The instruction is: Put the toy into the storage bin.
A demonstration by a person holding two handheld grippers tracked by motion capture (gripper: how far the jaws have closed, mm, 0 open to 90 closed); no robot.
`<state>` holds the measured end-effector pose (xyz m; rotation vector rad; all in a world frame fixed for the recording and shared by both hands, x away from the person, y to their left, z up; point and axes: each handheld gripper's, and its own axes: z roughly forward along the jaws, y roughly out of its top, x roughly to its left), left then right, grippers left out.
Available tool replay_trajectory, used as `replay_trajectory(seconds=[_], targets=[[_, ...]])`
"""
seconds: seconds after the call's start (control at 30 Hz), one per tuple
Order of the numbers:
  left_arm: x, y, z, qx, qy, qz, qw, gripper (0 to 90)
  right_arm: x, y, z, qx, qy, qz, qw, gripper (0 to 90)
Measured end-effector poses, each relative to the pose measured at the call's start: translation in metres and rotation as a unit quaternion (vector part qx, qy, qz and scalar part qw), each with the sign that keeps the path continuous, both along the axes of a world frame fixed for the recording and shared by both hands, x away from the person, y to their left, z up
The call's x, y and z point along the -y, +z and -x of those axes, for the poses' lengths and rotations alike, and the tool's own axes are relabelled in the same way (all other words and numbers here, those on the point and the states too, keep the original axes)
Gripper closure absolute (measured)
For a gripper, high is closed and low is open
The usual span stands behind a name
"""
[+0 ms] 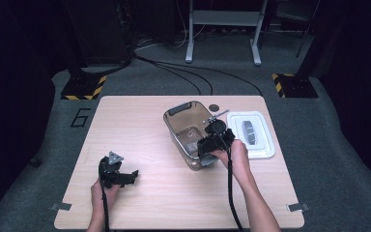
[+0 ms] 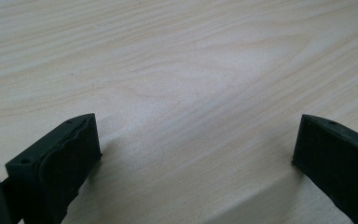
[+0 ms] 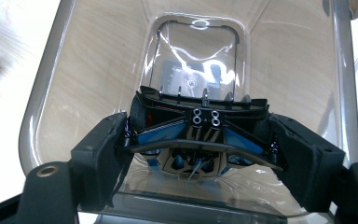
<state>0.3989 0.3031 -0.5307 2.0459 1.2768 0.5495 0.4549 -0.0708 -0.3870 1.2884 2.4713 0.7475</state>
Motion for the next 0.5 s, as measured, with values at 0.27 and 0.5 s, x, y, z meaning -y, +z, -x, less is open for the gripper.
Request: replay_trajectory(seconds=[0.27,0.5], targets=[[0.0,0.0,0.0,0.0,0.0,0.0,1.0,0.5,0.0016,0.0003,-0.0005,0.001,0.0,-0.003,1.0,22.6],[0.0,0.0,0.0,0.0,0.001,-0.001,1.0,0.5,0.0025,0.0044,0.0009,0.003,0.009,-0.005,0.9999,21.5]])
